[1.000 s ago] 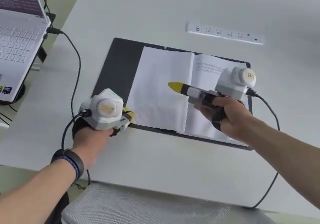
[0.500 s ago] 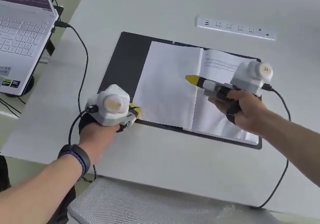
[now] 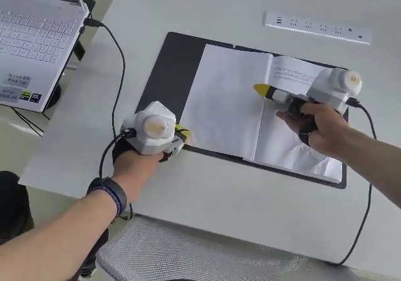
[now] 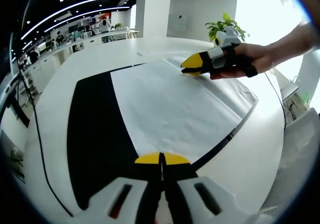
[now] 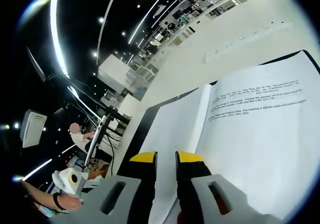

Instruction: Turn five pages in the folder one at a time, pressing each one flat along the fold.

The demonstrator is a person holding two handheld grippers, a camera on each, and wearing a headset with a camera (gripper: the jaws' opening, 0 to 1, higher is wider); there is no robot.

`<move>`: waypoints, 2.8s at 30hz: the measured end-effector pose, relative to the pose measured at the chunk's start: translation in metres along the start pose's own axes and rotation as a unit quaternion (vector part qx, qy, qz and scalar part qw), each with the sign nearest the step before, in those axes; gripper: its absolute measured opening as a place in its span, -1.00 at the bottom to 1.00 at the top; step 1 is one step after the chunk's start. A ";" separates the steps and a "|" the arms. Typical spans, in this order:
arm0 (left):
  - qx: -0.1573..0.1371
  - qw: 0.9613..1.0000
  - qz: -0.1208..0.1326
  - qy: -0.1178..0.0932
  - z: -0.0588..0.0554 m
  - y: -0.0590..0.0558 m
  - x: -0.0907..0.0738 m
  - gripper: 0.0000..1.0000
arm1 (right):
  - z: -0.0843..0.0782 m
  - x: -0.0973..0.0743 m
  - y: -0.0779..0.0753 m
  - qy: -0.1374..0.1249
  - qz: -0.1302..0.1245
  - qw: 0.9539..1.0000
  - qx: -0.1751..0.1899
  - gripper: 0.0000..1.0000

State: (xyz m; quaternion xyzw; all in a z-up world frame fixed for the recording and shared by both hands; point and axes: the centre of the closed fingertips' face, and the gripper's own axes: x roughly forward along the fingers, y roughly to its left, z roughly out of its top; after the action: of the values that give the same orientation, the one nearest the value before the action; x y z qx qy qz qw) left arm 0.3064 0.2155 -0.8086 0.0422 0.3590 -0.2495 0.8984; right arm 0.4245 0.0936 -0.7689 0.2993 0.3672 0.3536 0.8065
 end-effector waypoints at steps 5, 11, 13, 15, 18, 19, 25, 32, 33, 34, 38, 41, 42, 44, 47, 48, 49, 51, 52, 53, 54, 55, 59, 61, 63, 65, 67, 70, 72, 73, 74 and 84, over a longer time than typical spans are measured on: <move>0.001 1.000 -0.001 0.003 0.000 0.000 0.000 -1.00 | 0.000 0.000 -0.003 -0.006 0.000 1.000 0.004 -0.85; 0.005 1.000 0.000 0.004 0.001 0.000 0.001 -1.00 | 0.001 0.000 -0.006 -0.009 -0.002 1.000 0.004 -0.93; 0.004 1.000 0.000 0.004 0.001 0.000 0.001 -1.00 | 0.001 -0.001 -0.007 -0.009 -0.001 1.000 0.006 -0.93; 0.003 1.000 -0.001 0.005 0.001 -0.001 0.000 -1.00 | 0.001 -0.001 -0.007 -0.010 0.000 1.000 0.003 -0.95; 0.005 1.000 -0.002 0.005 0.002 -0.002 -0.002 -1.00 | 0.001 0.000 -0.009 -0.008 -0.001 1.000 -0.002 -0.98; 0.005 1.000 -0.001 0.005 0.002 -0.002 -0.002 -1.00 | 0.001 0.000 -0.009 -0.008 -0.001 1.000 -0.004 -1.00; 0.003 1.000 0.000 0.004 0.004 -0.003 -0.005 -1.00 | 0.001 0.001 -0.011 -0.006 0.002 1.000 -0.018 -1.00; 0.007 1.000 -0.002 0.003 0.004 -0.004 -0.005 -1.00 | 0.011 0.010 -0.024 -0.014 0.005 1.000 -0.009 -1.00; 0.006 1.000 -0.001 0.003 0.004 -0.003 -0.005 -1.00 | 0.013 0.012 -0.027 -0.016 0.005 1.000 -0.007 -1.00; 0.005 1.000 -0.001 0.002 0.004 -0.003 -0.005 -1.00 | 0.013 0.012 -0.026 -0.018 0.006 1.000 -0.006 -1.00; 0.003 1.000 0.001 0.002 0.004 -0.002 -0.004 -1.00 | 0.023 0.018 -0.032 -0.026 0.010 1.000 -0.002 -1.00; 0.003 1.000 0.000 0.001 0.003 -0.002 -0.003 -1.00 | 0.033 0.024 -0.039 -0.043 0.000 0.999 0.008 -1.00; 0.002 1.000 0.000 0.001 0.003 -0.002 -0.003 -1.00 | 0.035 0.024 -0.038 -0.048 0.000 0.999 0.012 -1.00; 0.001 1.000 0.000 0.000 0.003 -0.001 -0.002 -1.00 | 0.043 0.029 -0.048 -0.060 -0.002 0.998 0.029 -1.00; 0.003 1.000 0.000 0.001 0.002 0.001 0.000 -1.00 | 0.052 0.034 -0.057 -0.076 -0.006 0.996 0.039 -1.00; 0.003 1.000 0.000 0.001 0.001 0.001 0.001 -1.00 | 0.053 0.034 -0.057 -0.082 -0.007 0.995 0.048 -1.00; 0.002 1.000 0.001 0.001 0.002 0.001 0.000 -1.00 | 0.054 0.035 -0.058 -0.086 -0.008 0.995 0.052 -1.00; 0.003 1.000 0.000 0.001 0.001 0.001 0.001 -1.00 | 0.059 0.038 -0.063 -0.095 -0.012 0.994 0.057 -1.00; 0.004 1.000 0.000 0.001 0.001 0.002 0.001 -1.00 | 0.061 0.040 -0.065 -0.099 -0.013 0.993 0.059 -1.00; 0.004 1.000 -0.001 0.001 0.000 0.002 0.002 -1.00 | 0.065 0.041 -0.067 -0.105 -0.015 0.993 0.061 -1.00; 0.004 1.000 -0.001 0.001 0.000 0.002 0.002 -1.00 | 0.066 0.043 -0.071 -0.107 -0.016 0.992 0.060 -1.00; 0.005 1.000 -0.001 0.002 0.000 0.003 0.003 -1.00 | 0.068 0.044 -0.072 -0.109 -0.016 0.992 0.062 -1.00; 0.005 1.000 -0.001 0.002 -0.001 0.004 0.005 -1.00 | 0.078 0.050 -0.081 -0.122 -0.025 0.990 0.062 -1.00; 0.005 1.000 0.000 0.001 -0.002 0.005 0.006 -1.00 | 0.085 0.054 -0.087 -0.128 -0.031 0.989 0.060 -1.00; 0.004 1.000 0.000 0.000 -0.002 0.006 0.007 -1.00 | 0.090 0.057 -0.090 -0.134 -0.037 0.989 0.060 -1.00; 0.004 1.000 0.001 0.000 -0.002 0.006 0.006 -1.00 | 0.094 0.060 -0.093 -0.140 -0.042 0.987 0.067 -1.00; 0.002 1.000 0.001 -0.001 -0.002 0.006 0.007 -1.00 | 0.099 0.062 -0.095 -0.145 -0.047 0.986 0.071 -1.00; 0.003 1.000 0.002 -0.001 -0.002 0.006 0.008 -1.00 | 0.104 0.064 -0.097 -0.147 -0.053 0.985 0.071 -1.00; 0.002 1.000 0.001 -0.001 -0.003 0.007 0.009 -1.00 | 0.104 0.065 -0.098 -0.147 -0.052 0.985 0.073 -1.00; 0.002 1.000 0.000 -0.001 -0.004 0.008 0.010 -1.00 | 0.103 0.064 -0.098 -0.147 -0.052 0.985 0.074 -1.00; 0.003 1.000 0.000 0.000 -0.004 0.008 0.010 -1.00 | 0.103 0.064 -0.096 -0.147 -0.051 0.985 0.073 -1.00; 0.001 1.000 0.001 -0.001 -0.004 0.008 0.011 -1.00 | 0.097 0.060 -0.089 -0.135 -0.044 0.988 0.060 -1.00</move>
State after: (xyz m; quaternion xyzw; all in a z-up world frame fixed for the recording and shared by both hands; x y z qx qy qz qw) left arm 0.3141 0.2193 -0.8196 0.0428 0.3576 -0.2491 0.8990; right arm 0.5623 0.0685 -0.8050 0.3756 0.2887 0.2516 0.8440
